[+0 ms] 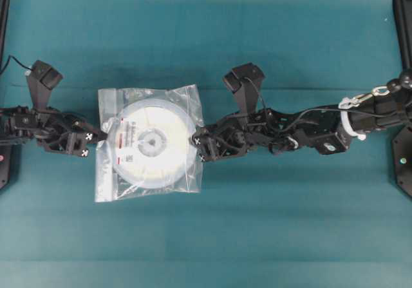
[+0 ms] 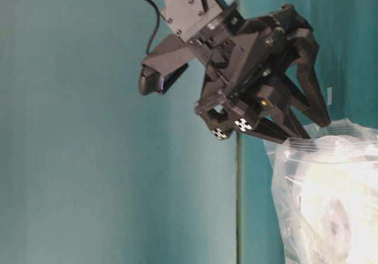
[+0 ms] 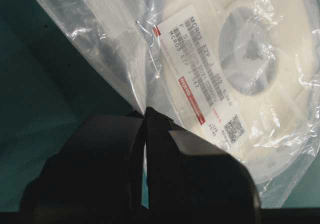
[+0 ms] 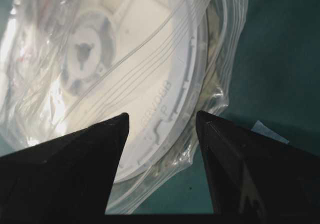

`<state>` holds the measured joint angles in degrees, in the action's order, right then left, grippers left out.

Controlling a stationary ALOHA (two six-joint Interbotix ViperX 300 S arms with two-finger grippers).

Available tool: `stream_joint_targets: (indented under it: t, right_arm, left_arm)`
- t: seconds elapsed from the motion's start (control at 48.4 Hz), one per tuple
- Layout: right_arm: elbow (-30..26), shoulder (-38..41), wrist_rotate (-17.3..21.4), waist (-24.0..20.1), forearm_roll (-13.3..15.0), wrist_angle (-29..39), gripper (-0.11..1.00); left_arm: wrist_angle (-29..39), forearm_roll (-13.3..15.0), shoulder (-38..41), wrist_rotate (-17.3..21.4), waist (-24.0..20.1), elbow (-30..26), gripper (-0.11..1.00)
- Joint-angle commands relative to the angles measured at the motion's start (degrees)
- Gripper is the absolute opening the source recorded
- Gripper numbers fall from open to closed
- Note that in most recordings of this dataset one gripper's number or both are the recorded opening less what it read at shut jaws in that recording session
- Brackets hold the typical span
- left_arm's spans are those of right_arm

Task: Take out the reel from the clear zip bag.
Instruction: 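Reach the right gripper into the bag opening toward the white reel, then close the right gripper on the reel's rim inside the bag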

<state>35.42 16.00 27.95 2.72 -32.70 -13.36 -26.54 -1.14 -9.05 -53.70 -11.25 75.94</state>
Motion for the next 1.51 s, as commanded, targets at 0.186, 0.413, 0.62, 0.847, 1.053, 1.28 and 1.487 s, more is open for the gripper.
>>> stream_joint_targets:
  t: [0.186,0.413,0.62,0.847,1.053,1.28,1.487]
  right_arm:
    - [-2.2,1.2,0.4,-0.1,-0.8,-0.2,0.77]
    - [-4.3,2.6,0.4,-0.1,-0.8,-0.2,0.77]
    - [-4.3,3.0,0.4,-0.1,-0.8,-0.2,0.77]
    - [-4.2,3.1,0.5,-0.1,-2.5,-0.1,0.74]
    - [-3.8,3.8,0.5,0.0,-7.5,1.1,0.50]
    - [-3.5,3.8,0.4,-0.1,-9.6,1.3,0.12]
    - [-2.9,3.5,0.4,-0.5,-9.6,1.3,0.12]
  left_arm:
    - [-0.2,-0.2,0.0,0.1,0.1,-0.6,-0.01]
    - [-0.2,-0.2,0.0,0.1,0.1,-0.6,-0.01]
    - [-0.2,-0.2,0.0,0.1,0.1,-0.6,-0.01]
    - [-0.1,-0.1,0.0,0.1,0.1,-0.5,-0.01]
    - [-0.2,-0.2,0.1,0.1,0.1,-0.5,-0.01]
    - [-0.2,-0.2,0.0,0.1,0.1,-0.6,-0.01]
    - [-0.2,-0.1,0.0,0.1,0.1,-0.4,-0.01]
